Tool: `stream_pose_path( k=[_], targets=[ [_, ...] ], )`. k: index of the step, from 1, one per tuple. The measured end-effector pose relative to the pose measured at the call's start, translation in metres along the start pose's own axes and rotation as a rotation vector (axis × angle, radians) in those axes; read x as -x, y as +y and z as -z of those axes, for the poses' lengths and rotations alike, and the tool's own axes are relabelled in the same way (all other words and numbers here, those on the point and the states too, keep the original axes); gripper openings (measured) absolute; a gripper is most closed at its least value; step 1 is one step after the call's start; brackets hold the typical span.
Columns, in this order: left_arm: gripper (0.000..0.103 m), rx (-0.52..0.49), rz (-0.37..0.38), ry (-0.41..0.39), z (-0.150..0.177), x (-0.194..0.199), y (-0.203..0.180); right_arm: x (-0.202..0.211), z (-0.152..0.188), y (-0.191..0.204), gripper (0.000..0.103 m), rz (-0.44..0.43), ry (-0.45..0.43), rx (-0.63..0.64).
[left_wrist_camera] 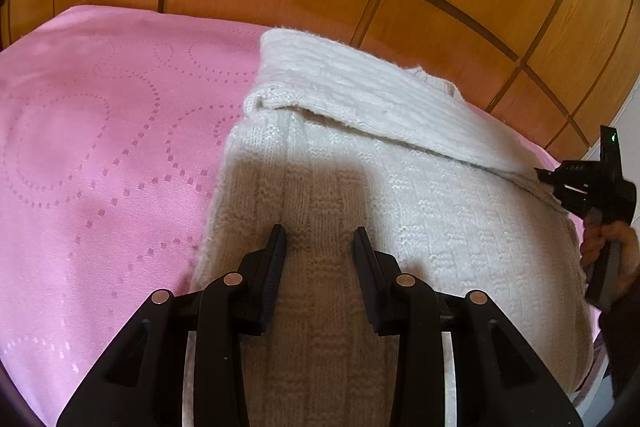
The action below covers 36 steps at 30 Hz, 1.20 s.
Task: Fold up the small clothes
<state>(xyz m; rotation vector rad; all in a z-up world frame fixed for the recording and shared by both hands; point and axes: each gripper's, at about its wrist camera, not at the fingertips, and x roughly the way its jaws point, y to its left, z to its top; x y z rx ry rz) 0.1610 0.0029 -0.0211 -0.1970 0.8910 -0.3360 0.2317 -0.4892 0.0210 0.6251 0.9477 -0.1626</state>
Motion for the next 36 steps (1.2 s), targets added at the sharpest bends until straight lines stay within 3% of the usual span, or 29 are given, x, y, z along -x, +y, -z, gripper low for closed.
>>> stream_pose_path(
  k=[3,5,6,7,8,10,17,21,26,27,28,30,31,34,36],
  targets=[
    [0.034,0.035,0.053,0.058,-0.018,0.007,0.005,0.007,0.002,-0.003,0.006,0.009,-0.004,0.025],
    [0.037,0.073,0.096,0.049,-0.034,0.013,0.016,0.014,0.002,-0.006,0.023,0.041,-0.021,0.049],
    [0.056,0.084,0.099,0.046,-0.043,0.014,0.022,0.018,0.001,-0.002,0.028,0.065,-0.042,0.065],
    [0.069,0.114,0.09,0.027,-0.055,0.015,0.032,0.026,0.002,0.003,0.041,0.09,-0.078,0.093],
    [0.07,0.144,0.087,0.009,-0.064,0.016,0.04,0.034,0.004,0.008,0.05,0.099,-0.11,0.113],
    [0.07,0.212,0.125,0.022,-0.087,0.006,0.06,0.04,0.008,0.023,0.058,0.089,-0.145,0.149],
    [0.069,0.38,0.216,0.082,-0.14,-0.051,0.092,0.026,0.025,0.066,0.063,0.049,-0.111,0.309],
    [0.069,0.435,0.26,0.117,-0.159,-0.081,0.094,0.006,0.027,0.058,0.064,0.073,-0.063,0.282],
    [0.069,0.491,0.282,0.168,-0.164,-0.114,0.093,0.001,0.034,0.048,0.066,0.07,-0.076,0.278],
    [0.068,0.503,0.291,0.165,-0.164,-0.119,0.094,0.001,0.035,0.048,0.066,0.074,-0.08,0.285],
    [0.05,0.507,0.297,0.161,-0.164,-0.121,0.093,0.0,0.036,0.049,0.067,0.078,-0.081,0.291],
    [0.023,0.49,0.307,0.157,-0.167,-0.121,0.088,-0.001,0.037,0.05,0.068,0.085,-0.082,0.298],
    [0.012,0.453,0.297,0.119,-0.17,-0.113,0.082,-0.002,0.037,0.051,0.068,0.088,-0.082,0.299],
    [0.011,0.329,0.258,0.017,-0.177,-0.086,0.061,-0.003,0.038,0.053,0.069,0.102,-0.088,0.305],
    [0.011,0.212,0.156,-0.024,-0.18,-0.076,0.043,-0.006,0.041,0.056,0.069,0.119,-0.094,0.311]
  ],
)
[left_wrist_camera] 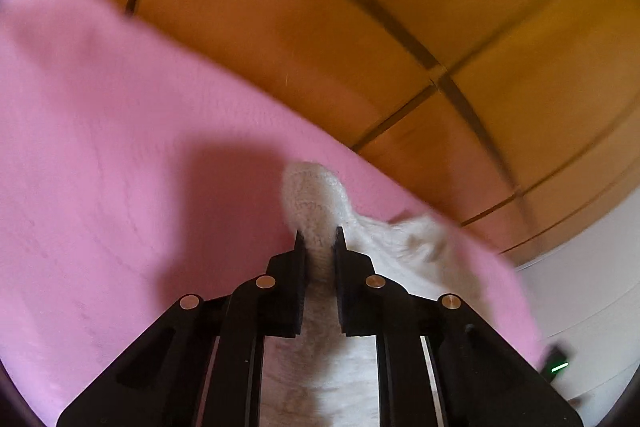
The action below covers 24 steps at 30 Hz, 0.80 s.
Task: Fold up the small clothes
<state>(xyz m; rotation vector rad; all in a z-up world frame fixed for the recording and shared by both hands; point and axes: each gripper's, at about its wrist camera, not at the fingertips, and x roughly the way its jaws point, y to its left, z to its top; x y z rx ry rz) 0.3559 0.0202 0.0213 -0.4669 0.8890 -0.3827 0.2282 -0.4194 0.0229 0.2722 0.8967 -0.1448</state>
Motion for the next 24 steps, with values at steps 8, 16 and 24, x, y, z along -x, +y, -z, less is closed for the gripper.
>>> stream_pose_path(
  k=[8,16,24],
  targets=[
    [0.019,-0.238,-0.38,0.06,0.026,-0.046,-0.022,-0.008,0.004,0.012,0.073,0.066,-0.003,0.067],
    [0.046,-0.345,-0.392,-0.037,0.068,0.012,-0.059,-0.006,0.004,0.012,0.073,0.06,-0.011,0.061],
    [0.047,-0.44,-0.36,-0.043,0.106,0.026,-0.086,0.018,-0.003,0.008,0.079,0.03,-0.018,0.032]
  ],
)
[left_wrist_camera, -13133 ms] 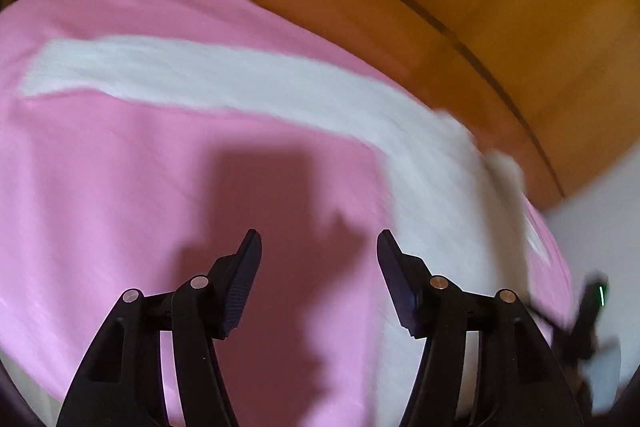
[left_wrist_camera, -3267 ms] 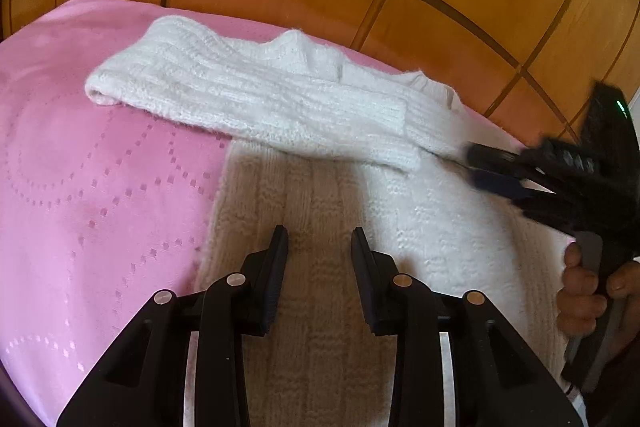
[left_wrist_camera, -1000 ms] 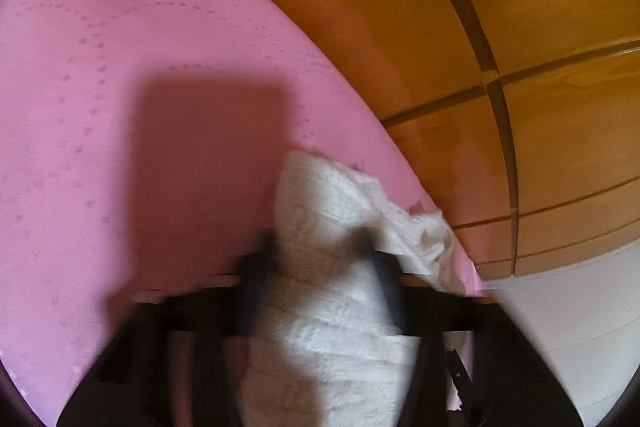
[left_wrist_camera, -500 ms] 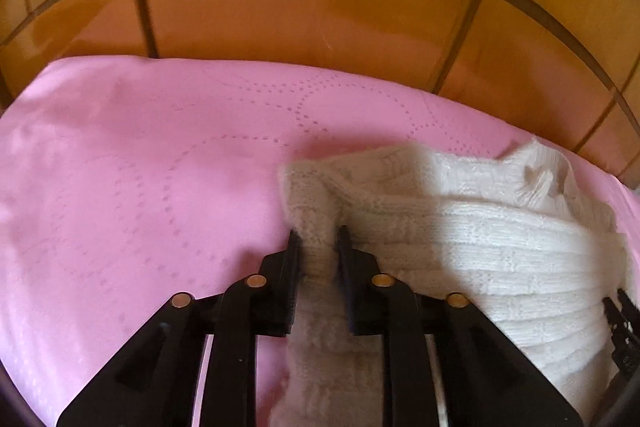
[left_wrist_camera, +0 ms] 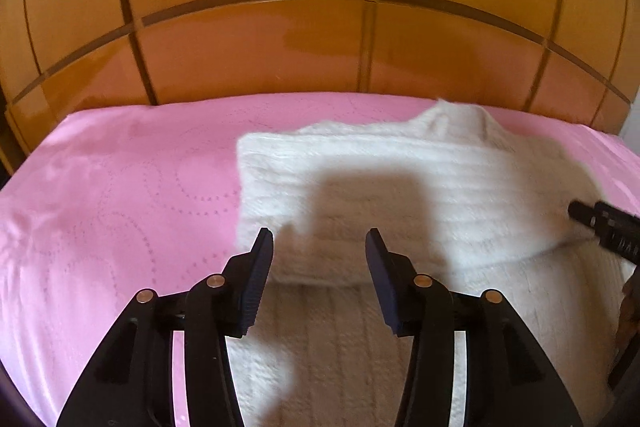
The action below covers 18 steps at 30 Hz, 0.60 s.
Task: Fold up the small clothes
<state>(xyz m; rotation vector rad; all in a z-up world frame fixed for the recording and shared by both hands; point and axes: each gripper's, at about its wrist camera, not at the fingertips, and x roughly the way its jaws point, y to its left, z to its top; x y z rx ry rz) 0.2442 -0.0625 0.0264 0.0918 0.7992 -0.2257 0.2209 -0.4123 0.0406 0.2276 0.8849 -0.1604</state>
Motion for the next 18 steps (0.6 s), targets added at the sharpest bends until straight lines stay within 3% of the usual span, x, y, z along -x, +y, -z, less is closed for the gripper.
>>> stream_pose_path(
  k=[8,13,18],
  targets=[
    [0.047,-0.004,0.003,0.023,0.007,-0.008,-0.003,-0.007,-0.001,-0.012,0.08,0.015,0.022,-0.023],
    [0.049,0.027,0.02,0.089,0.014,-0.033,0.004,-0.02,0.005,-0.015,0.083,0.019,0.023,-0.021],
    [0.05,0.048,0.024,0.089,0.016,-0.035,0.007,-0.023,0.005,-0.014,0.086,0.026,0.02,-0.006]
  ],
)
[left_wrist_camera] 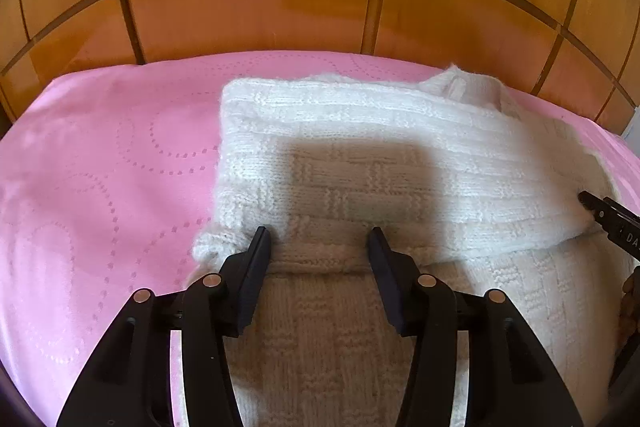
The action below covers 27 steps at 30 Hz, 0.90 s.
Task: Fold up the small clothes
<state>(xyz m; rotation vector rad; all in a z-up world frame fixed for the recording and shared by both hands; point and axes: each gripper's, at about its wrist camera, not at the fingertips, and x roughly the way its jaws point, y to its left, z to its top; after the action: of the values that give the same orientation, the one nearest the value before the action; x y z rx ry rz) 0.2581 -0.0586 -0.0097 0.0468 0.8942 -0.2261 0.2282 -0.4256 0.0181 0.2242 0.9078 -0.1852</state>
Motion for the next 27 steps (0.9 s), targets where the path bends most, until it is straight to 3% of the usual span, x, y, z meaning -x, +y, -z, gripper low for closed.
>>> stream_pose_path(
  k=[3,14,21,27],
  targets=[
    [0.058,0.034,0.02,0.007,0.008,0.013,0.004,0.001,0.0,-0.001,0.086,-0.005,-0.005,-0.004],
    [0.058,0.092,-0.001,0.004,0.068,0.069,0.033,0.02,0.003,0.008,0.094,0.031,-0.015,0.02],
    [0.058,0.101,0.003,0.013,0.098,0.089,0.051,0.049,0.028,0.001,0.095,0.025,0.013,0.007],
    [0.058,0.117,0.022,0.024,0.117,0.102,0.062,0.071,0.052,-0.024,0.095,0.071,0.043,0.012]
  ],
)
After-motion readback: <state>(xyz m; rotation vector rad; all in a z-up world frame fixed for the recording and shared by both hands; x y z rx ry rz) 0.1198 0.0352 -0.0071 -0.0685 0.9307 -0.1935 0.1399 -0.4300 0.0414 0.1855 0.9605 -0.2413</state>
